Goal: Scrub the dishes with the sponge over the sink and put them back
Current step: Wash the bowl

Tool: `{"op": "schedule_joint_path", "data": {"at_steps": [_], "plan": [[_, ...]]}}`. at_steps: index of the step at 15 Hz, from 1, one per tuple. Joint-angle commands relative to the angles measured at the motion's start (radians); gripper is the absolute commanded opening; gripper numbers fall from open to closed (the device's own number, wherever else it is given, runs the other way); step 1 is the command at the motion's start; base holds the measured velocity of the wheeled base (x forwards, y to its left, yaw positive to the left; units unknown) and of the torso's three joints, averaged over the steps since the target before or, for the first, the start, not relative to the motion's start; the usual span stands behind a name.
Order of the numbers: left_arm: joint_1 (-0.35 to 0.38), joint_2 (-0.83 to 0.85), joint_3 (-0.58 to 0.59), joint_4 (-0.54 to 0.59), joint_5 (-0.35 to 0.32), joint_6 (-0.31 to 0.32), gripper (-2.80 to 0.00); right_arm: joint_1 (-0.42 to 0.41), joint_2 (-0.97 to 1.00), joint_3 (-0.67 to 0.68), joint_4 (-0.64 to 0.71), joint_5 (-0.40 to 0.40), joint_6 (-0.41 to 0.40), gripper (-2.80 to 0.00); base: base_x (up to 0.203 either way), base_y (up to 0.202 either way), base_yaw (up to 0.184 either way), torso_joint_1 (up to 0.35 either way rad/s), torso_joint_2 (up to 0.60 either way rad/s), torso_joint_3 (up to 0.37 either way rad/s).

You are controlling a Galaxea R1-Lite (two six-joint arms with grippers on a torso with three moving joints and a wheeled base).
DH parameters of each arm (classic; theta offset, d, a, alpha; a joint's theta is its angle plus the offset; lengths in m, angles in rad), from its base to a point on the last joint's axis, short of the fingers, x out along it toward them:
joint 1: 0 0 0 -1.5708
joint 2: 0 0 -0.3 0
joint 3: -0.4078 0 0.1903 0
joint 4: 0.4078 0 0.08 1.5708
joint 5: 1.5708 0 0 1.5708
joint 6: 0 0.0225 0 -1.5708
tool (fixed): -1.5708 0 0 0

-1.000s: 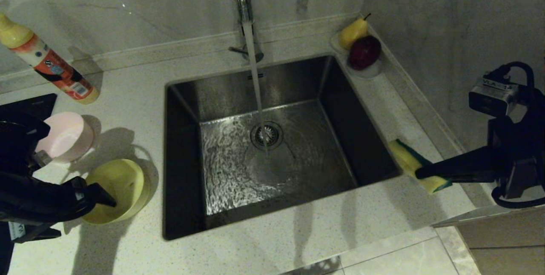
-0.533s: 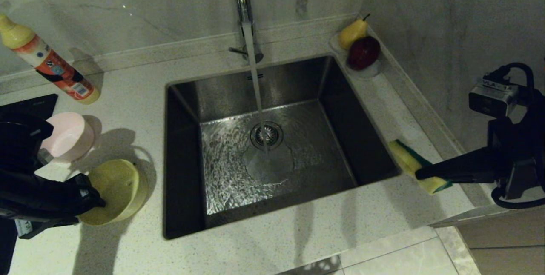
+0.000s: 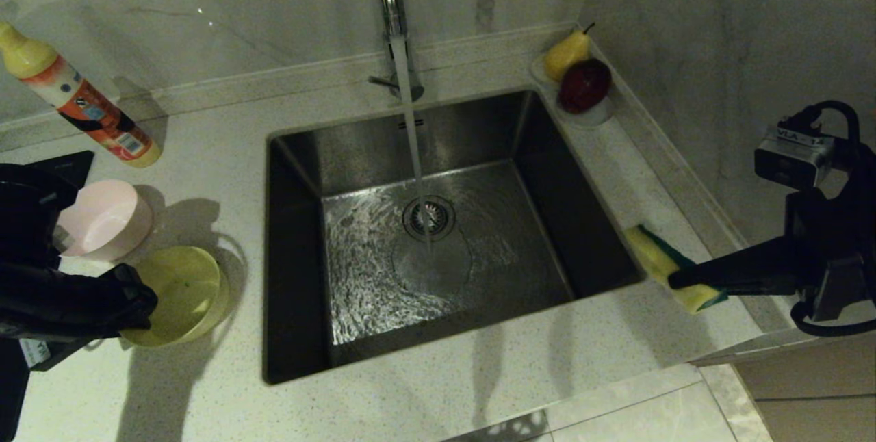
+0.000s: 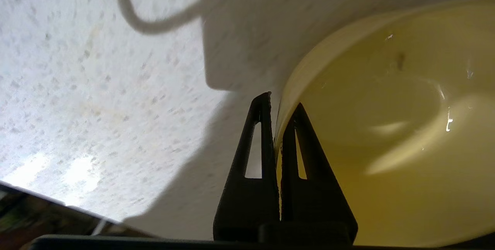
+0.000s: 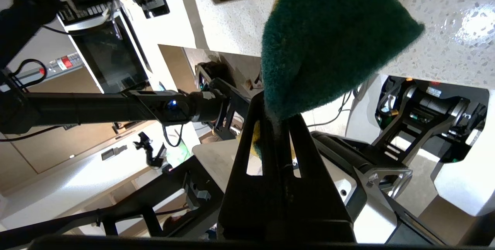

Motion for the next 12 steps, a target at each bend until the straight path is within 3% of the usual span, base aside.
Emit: {"op": "schedule_joint_path", "data": {"at_steps": [1,5,9,12], "plan": [[0.0,-0.052,-0.033,0.001,-0.007,-0.017,-2.8,0.001,0.0,0.007,0.004,0.004,0.003,-2.8,0.0,0.0,0.0,0.0,0.0,0.0],[-0.05,-0.146,-0.12,0.009,-0.022,-0.09,-2.8,0.001,-0.002,0.009,0.002,0.004,0.003,-2.8,0.0,0.0,0.0,0.0,0.0,0.0],[-0.235,-0.142,-0.238,0.042,-0.018,-0.173,-2.8,0.002,-0.011,0.01,0.004,0.007,0.005,-2.8,0.0,0.0,0.0,0.0,0.0,0.0],[-0.387,-0.008,-0.345,0.051,0.028,-0.243,-2.8,0.003,-0.037,0.012,0.004,0.008,0.005,-2.8,0.0,0.0,0.0,0.0,0.0,0.0]]}}
